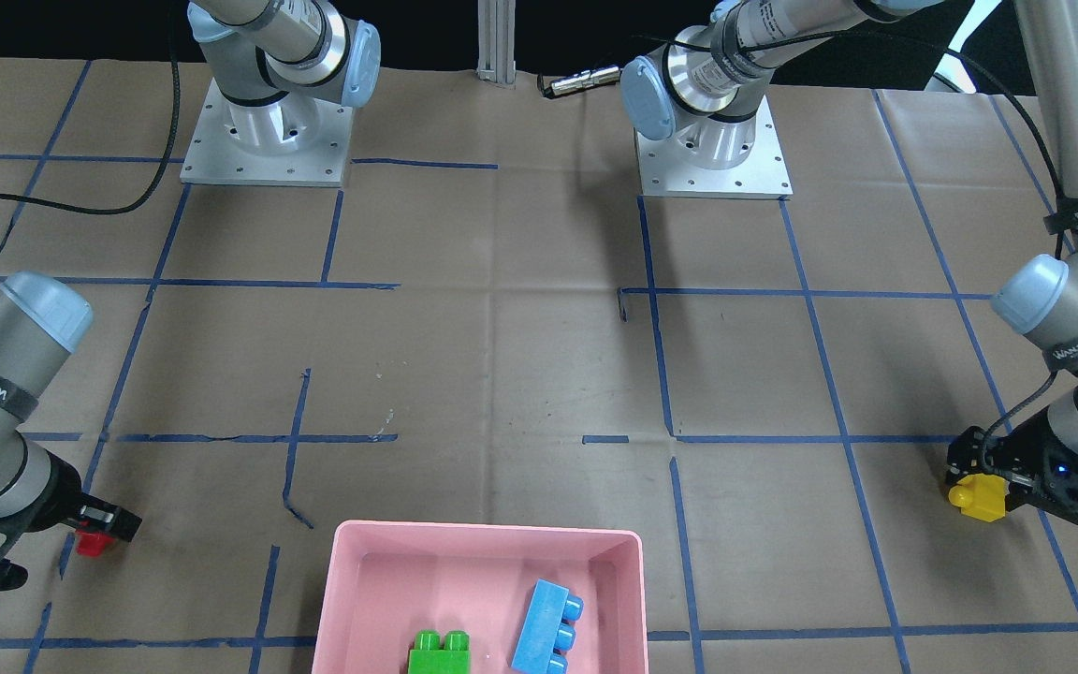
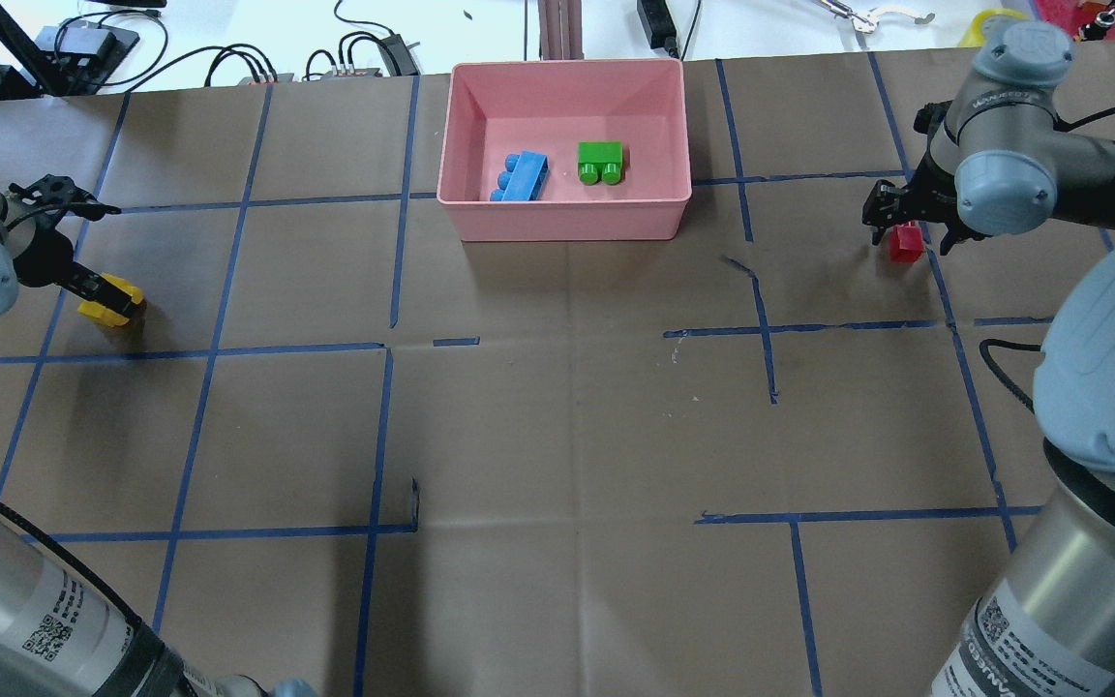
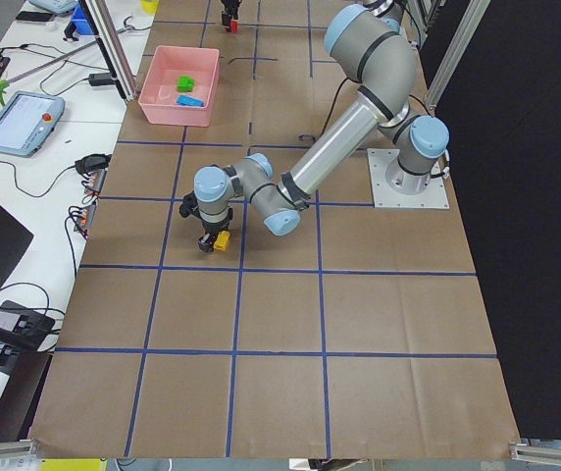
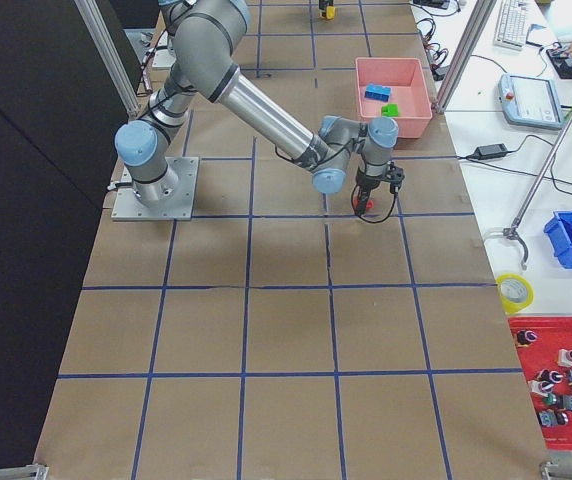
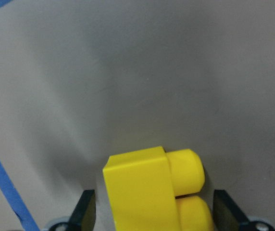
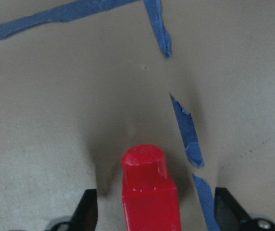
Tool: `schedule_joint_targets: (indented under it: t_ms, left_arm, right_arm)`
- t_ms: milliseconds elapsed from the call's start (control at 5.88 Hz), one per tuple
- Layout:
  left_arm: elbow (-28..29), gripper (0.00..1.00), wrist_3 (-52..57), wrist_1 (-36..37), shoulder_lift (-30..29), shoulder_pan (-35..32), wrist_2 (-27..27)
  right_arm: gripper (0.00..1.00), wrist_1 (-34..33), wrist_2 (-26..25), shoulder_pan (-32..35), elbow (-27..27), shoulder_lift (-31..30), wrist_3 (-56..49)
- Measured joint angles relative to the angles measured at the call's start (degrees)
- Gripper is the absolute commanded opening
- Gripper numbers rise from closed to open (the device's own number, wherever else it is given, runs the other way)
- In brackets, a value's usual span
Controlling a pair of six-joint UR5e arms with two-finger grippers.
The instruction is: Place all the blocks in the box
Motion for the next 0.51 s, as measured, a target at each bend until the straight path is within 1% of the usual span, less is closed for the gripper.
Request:
schedule_joint_targets:
  t_ms: [170,340,511]
  left_arm:
    - [0.18,0.54,-0.01,-0.02,-0.03,-0.05,-0.03]
    - [0.36,0.43,-0.05,-0.09,-0.03,-0.08,-0.04]
    - [0.41,0.3,-0.09,-0.18,0.0,-0.1,-0.01]
  right_arm:
    - [0.06,0.34,0.03,0.01,-0.13,-0.25,0.26]
    - [0.05,0.61,0.04,0.01,-0.15,-0.49,0.47]
    - [0.05,0.76,0.07,0.01,-0.18,-0.71,0.55]
